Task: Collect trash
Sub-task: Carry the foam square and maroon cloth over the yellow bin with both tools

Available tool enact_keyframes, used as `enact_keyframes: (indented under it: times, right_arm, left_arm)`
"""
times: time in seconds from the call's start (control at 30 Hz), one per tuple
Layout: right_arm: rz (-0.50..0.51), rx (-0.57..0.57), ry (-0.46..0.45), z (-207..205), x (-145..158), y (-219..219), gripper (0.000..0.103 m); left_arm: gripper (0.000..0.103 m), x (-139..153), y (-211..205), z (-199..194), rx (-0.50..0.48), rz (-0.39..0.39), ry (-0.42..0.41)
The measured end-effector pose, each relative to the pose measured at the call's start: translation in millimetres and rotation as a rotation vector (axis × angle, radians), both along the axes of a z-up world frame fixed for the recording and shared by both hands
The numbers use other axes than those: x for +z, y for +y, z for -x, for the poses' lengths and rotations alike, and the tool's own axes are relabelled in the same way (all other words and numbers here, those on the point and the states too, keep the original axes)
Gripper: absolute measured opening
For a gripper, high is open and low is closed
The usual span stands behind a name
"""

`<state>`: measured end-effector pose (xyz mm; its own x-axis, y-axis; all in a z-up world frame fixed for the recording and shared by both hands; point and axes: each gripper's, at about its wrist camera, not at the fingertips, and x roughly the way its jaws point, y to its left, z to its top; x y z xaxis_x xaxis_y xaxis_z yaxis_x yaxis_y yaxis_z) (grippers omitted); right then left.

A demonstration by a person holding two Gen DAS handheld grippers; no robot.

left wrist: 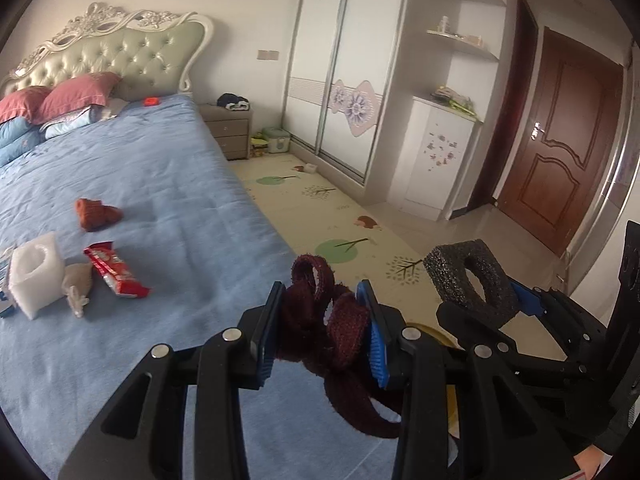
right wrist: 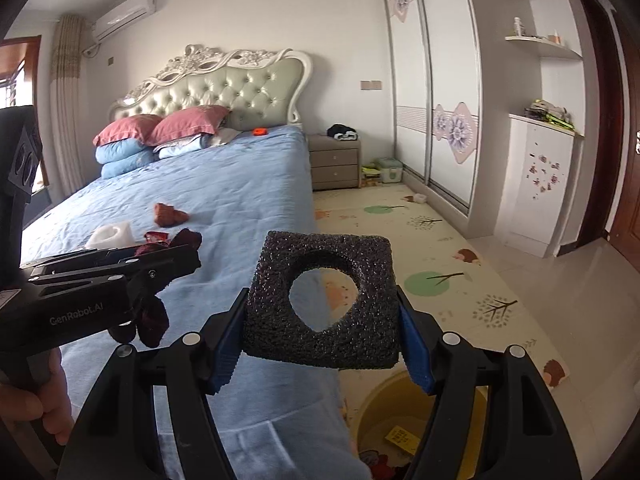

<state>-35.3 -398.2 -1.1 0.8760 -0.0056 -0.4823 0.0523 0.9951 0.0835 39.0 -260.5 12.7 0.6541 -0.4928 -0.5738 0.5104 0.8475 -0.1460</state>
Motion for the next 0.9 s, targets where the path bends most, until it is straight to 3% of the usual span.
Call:
enact_keyframes:
  times: [0.2,0.5,0.73,0.9]
  right_arm:
    - [-0.005,-0.119,0.031,19,-14,-59,0.066]
    - [-0.037,-0.204,0.155,30,-56,-118,0.066]
    - [-0.060,-0.248,0.249,24,-97,-145,0.066]
    - [-0.072,-0.242,0.301,18,-118,-154,0.066]
  left_arm:
    - [0.039,-11,-75,1,-0.125,-0.025,0.031]
    - [0.040,-54,-164,-15,-0.258,-0.084,0.128]
    - [0.040,-99,-198,-39,-0.282,-0.186,0.223]
    - [0.040,-107,-210,-48,-0.286,-0.205,0.258]
